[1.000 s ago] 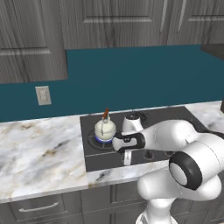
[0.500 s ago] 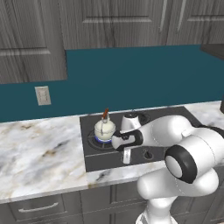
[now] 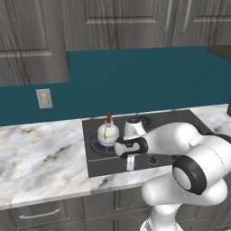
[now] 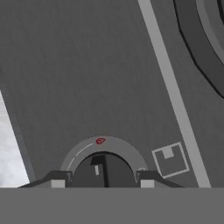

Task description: The kettle is done boiling. Turn off the stove, then wait for 300 timesteps before moving the kettle to the dining table.

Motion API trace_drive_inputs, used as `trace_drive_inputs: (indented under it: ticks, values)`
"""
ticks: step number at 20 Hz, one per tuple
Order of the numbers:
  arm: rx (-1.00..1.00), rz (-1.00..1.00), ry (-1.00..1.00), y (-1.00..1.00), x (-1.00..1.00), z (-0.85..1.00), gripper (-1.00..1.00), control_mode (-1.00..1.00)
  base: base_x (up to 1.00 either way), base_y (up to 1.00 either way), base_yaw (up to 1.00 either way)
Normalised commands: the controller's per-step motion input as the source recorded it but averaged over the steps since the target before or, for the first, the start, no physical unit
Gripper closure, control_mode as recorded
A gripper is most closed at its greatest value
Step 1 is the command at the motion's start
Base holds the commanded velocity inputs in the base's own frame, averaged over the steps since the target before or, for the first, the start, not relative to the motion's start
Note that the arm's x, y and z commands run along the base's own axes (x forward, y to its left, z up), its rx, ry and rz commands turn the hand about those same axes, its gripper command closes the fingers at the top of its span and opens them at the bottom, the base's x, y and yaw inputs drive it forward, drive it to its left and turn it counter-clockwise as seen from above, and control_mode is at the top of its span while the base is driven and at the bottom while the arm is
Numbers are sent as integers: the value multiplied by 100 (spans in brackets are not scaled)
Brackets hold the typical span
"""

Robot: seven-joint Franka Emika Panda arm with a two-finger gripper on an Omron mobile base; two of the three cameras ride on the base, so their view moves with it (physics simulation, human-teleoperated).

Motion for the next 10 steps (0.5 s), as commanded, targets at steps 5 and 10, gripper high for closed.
trace_drive_inputs:
  ticks: [5, 10]
  values:
    - [0, 0, 0, 0, -1, 0, 100, -100, 0, 0, 0]
    - [0, -5, 0, 0, 0, 0, 100, -100, 0, 0, 0]
